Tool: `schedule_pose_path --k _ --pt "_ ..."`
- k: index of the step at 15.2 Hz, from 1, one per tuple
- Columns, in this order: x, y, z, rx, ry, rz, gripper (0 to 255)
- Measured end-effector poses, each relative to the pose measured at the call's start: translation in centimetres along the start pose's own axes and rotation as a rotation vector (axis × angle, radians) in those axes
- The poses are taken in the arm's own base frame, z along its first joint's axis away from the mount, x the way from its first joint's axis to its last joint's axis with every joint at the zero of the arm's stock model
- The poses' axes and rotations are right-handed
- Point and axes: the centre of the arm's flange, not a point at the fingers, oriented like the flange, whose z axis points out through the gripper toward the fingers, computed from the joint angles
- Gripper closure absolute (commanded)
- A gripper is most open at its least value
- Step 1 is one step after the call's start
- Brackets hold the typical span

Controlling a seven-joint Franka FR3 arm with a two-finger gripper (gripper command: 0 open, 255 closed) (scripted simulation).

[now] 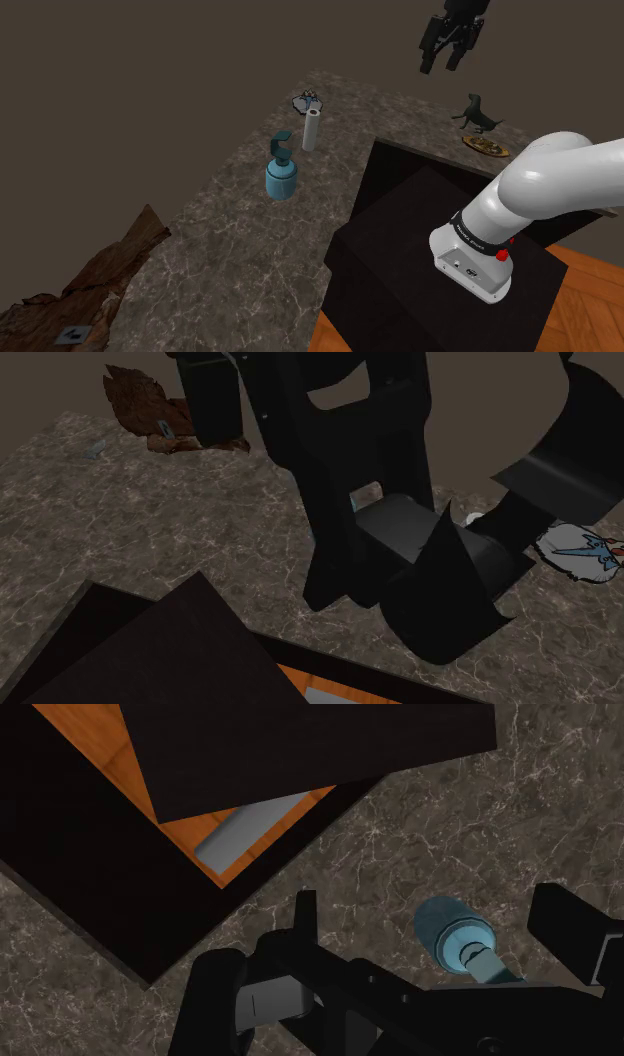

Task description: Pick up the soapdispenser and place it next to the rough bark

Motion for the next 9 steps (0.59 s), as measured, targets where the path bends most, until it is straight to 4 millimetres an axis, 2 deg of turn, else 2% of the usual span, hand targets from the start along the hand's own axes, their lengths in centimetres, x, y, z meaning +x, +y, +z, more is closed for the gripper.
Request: schedule_pose_path --k 2,9 --pt "0.2 -0.2 0.5 0.0 0.004 -0.009 0" --pt "3.9 -2.2 7.2 0.003 0.07 -0.139 0"
